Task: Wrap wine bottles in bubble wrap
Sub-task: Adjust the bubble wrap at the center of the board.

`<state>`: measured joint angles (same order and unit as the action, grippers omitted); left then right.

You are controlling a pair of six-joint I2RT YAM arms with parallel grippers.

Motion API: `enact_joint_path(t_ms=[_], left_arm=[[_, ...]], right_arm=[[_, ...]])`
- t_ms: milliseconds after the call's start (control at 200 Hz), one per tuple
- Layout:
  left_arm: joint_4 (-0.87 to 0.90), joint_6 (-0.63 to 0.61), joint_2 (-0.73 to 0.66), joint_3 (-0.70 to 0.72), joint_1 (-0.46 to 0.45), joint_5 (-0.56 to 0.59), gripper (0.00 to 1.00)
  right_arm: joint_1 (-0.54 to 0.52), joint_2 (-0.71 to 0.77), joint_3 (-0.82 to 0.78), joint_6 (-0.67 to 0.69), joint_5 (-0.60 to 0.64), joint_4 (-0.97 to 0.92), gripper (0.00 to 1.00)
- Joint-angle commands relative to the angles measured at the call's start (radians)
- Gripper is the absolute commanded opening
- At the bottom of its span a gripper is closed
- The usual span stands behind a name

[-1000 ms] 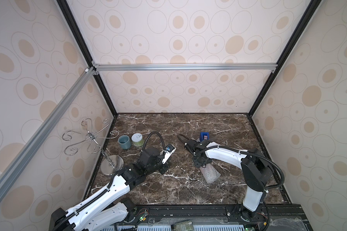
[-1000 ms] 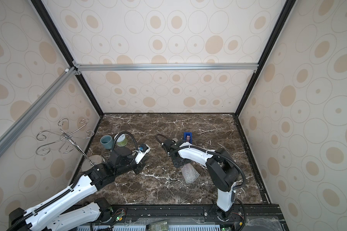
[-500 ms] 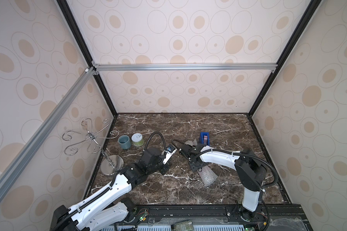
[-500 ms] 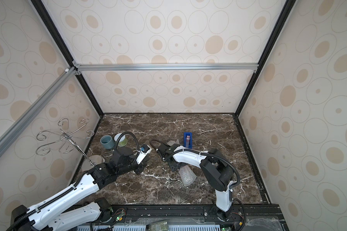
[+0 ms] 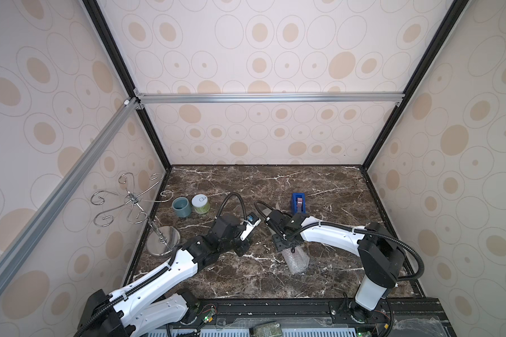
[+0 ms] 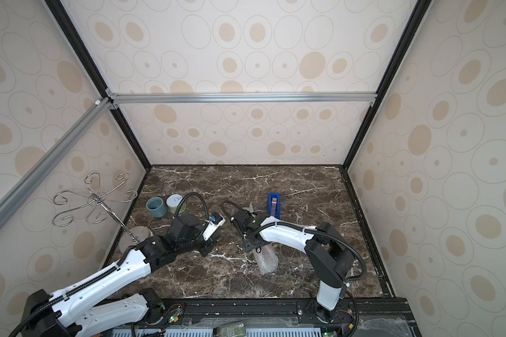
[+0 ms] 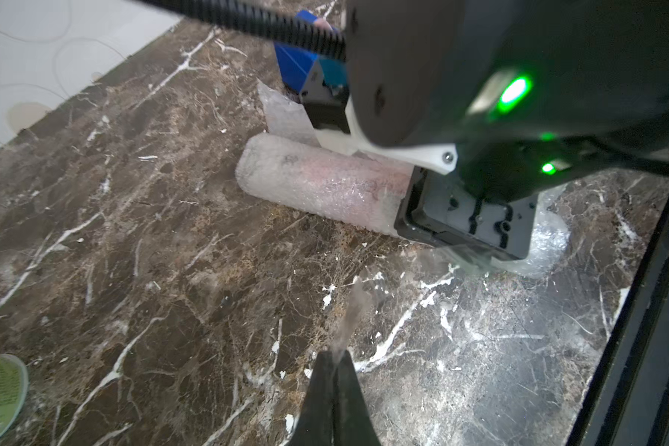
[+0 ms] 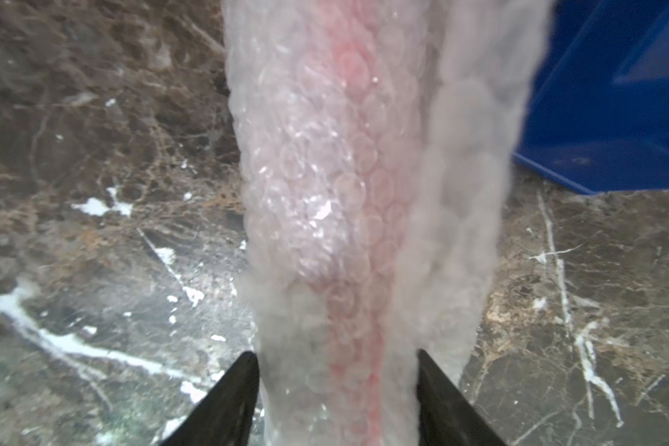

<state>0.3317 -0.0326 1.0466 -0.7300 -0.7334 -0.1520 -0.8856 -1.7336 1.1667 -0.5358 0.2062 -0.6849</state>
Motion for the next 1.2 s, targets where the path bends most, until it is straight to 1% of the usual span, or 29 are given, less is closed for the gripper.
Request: enact_joint_path(t_ms=[0,175,255,380,485,720,750,885,1061,1196], left_arm=[[0.040,0.028,0.052,-0.039,0.010,-0.044,0.00],[0.043,0.058,0.127,-0.053,0.021,-0.078,0.00],[0.017,0.083,0.151,-0.051,0.034,-0.122,0.00],[-0.028,0.121,0.192,-0.049,0.064,-0.228,0.00],[-0.041,0.133,0.233,-0.061,0.079,-0.273,0.00],[-0.043,0.143,0.303,-0.096,0.096,-0.313,0.00],[-0.047,0.148,0.309,-0.098,0.097,-0.344,0.00],[-0.078,0.167,0.321,-0.102,0.102,-0.373,0.00],[-0.061,0.161,0.338,-0.129,0.106,-0.382,0.00],[-0.044,0.154,0.340,-0.141,0.109,-0.377,0.00]], right_arm=[[-0.011,0.034,-0.031,-0.049,-0.058,0.057,0.60],[-0.009,0.063,-0.056,-0.070,-0.099,0.089,0.56],[-0.010,0.072,-0.066,-0.083,-0.122,0.099,0.54],[-0.007,0.095,-0.099,-0.107,-0.152,0.140,0.51],[-0.002,0.110,-0.131,-0.131,-0.177,0.173,0.48],[0.007,0.175,-0.213,-0.166,-0.232,0.278,0.45],[0.008,0.185,-0.221,-0.170,-0.233,0.287,0.44],[0.010,0.219,-0.245,-0.166,-0.247,0.317,0.43],[0.014,0.256,-0.265,-0.164,-0.266,0.340,0.41],[0.028,0.307,-0.290,-0.174,-0.307,0.388,0.40]])
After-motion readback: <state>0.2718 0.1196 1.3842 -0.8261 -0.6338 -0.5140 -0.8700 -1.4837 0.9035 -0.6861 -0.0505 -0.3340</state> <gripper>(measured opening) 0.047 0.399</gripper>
